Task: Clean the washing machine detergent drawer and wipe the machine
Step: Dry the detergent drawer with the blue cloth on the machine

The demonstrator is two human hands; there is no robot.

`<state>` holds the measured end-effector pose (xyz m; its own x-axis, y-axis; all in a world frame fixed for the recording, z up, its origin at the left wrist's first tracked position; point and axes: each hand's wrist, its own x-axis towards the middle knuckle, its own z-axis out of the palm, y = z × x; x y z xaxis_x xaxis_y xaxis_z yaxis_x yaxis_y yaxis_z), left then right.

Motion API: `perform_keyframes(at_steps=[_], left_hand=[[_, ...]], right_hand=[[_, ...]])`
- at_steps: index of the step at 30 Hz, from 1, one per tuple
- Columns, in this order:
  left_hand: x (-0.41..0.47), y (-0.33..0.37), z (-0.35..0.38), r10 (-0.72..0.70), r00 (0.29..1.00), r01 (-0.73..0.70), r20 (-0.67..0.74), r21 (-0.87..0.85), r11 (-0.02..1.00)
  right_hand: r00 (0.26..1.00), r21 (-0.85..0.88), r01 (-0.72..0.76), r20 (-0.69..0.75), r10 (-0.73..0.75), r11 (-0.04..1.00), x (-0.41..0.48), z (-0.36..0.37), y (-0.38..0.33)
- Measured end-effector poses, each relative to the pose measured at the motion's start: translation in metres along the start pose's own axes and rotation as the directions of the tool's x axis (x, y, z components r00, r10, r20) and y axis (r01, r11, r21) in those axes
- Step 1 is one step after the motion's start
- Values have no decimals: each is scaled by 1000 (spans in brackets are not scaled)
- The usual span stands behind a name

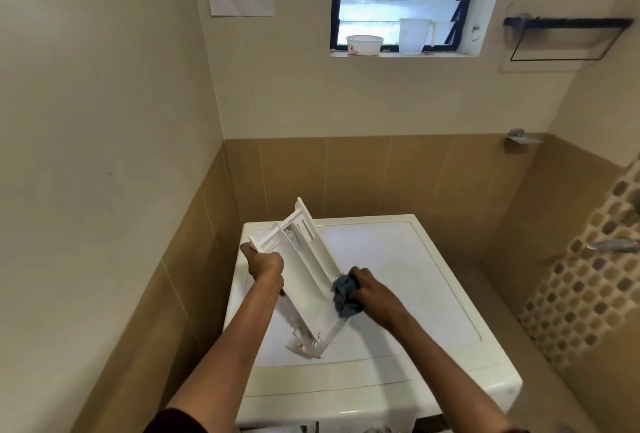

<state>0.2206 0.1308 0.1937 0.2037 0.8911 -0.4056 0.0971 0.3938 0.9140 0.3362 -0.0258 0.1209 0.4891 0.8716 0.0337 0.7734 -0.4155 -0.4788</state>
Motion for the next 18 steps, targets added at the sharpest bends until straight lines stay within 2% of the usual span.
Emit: perform_keyframes(at_steps=[1,3,4,6,8,10,12,13,15,18], left_hand=[[-1,-1,1,9,1000,-9,3,7,1000],[-3,-2,2,22,1000,-22,2,10,1000],[-3,-3,3,24,1000,-24,1,6,1000],[-2,-3,2,35,999,-35,0,9,999],[-2,-3,2,53,999,-53,5,33,998],[-4,-3,3,66,998,-66,8,57,996],[-4,-1,4,65,998,-65,11,70,995],[-3,0,4,54,998,-55,14,73,996],[0,0,3,19,1000,-20,20,70,997],[1,0,1,5,1000,-6,20,66,998]], right_hand=[[1000,-42,-24,-5,24,999,5,-6,3],[994,12,-86,-71,87,996,10,-18,3],[985,117,-126,-100,138,985,10,-21,-2],[985,210,-99,-118,126,973,6,-18,-13],[999,218,-17,-23,23,976,-5,1,-20],[979,219,-48,204,3,974,-17,22,-19],[952,66,-23,307,2,998,-17,27,-2],[941,54,-66,336,44,996,-14,23,5],[947,173,-164,303,106,971,-8,6,11],[943,188,-254,265,200,949,8,-12,18]])
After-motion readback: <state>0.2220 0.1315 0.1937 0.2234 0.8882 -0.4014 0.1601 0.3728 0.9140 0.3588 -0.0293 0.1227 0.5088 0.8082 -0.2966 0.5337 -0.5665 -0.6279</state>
